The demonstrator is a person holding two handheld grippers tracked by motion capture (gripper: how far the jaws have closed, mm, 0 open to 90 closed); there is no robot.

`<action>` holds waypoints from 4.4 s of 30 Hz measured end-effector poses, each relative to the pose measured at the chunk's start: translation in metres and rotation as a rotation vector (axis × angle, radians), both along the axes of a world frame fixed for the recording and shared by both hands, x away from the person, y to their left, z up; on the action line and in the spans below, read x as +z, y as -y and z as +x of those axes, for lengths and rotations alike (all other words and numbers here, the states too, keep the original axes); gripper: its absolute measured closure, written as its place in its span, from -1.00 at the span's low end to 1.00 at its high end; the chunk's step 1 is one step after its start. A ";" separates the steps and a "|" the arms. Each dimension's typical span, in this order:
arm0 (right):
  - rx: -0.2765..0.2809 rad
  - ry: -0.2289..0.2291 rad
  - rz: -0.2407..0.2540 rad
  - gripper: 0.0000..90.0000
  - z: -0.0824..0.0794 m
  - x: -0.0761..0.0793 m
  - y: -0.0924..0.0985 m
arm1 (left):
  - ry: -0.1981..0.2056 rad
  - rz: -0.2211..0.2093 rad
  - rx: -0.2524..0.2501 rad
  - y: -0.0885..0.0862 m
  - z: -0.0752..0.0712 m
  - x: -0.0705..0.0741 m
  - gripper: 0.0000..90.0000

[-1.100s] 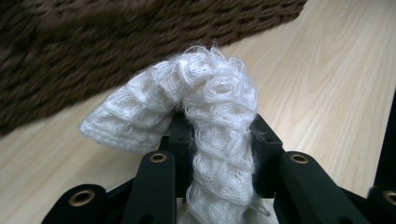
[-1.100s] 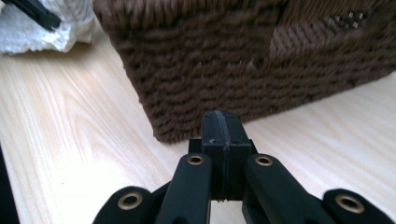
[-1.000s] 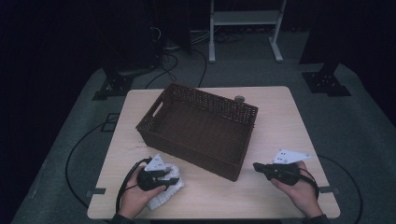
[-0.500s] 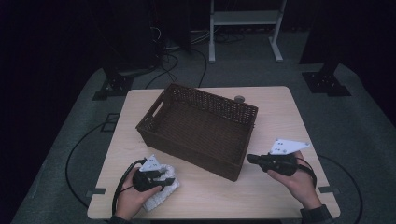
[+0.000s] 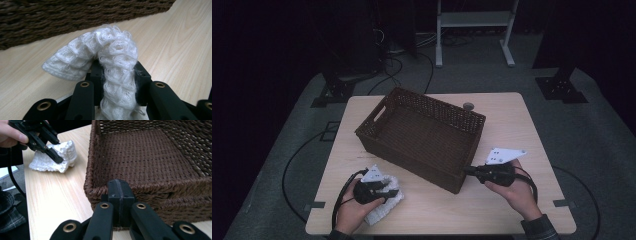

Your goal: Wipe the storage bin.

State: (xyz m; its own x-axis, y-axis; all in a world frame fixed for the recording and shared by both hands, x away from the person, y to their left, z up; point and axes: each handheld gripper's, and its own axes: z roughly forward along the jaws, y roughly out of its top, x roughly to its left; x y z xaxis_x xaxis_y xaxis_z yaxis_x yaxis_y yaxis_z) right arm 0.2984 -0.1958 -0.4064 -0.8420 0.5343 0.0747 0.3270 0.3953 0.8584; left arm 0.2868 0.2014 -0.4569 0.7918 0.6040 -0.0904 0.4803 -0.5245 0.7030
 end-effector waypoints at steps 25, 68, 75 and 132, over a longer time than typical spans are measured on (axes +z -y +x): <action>0.170 0.029 -0.026 0.97 0.014 0.002 -0.100 | 0.003 -0.004 0.013 -0.008 0.002 0.002 0.51; -0.301 -0.042 -0.114 0.82 0.174 0.007 -0.009 | 0.001 0.003 0.003 -0.008 0.001 0.001 0.51; -0.365 -0.023 -0.109 0.83 0.164 0.007 0.004 | -0.004 0.003 0.001 -0.008 0.001 0.000 0.52; -0.308 0.003 -0.019 0.99 0.069 -0.001 0.119 | 0.000 0.003 0.048 -0.016 -0.005 0.002 0.52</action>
State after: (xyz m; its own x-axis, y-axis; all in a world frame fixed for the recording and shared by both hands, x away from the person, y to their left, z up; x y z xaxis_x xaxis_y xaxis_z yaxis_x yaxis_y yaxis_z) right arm 0.3674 -0.3145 -0.4078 -0.6400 0.7660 0.0603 0.4318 0.2936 0.8528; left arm 0.2813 0.2174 -0.4546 0.7618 0.6417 -0.0884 0.5048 -0.5027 0.7018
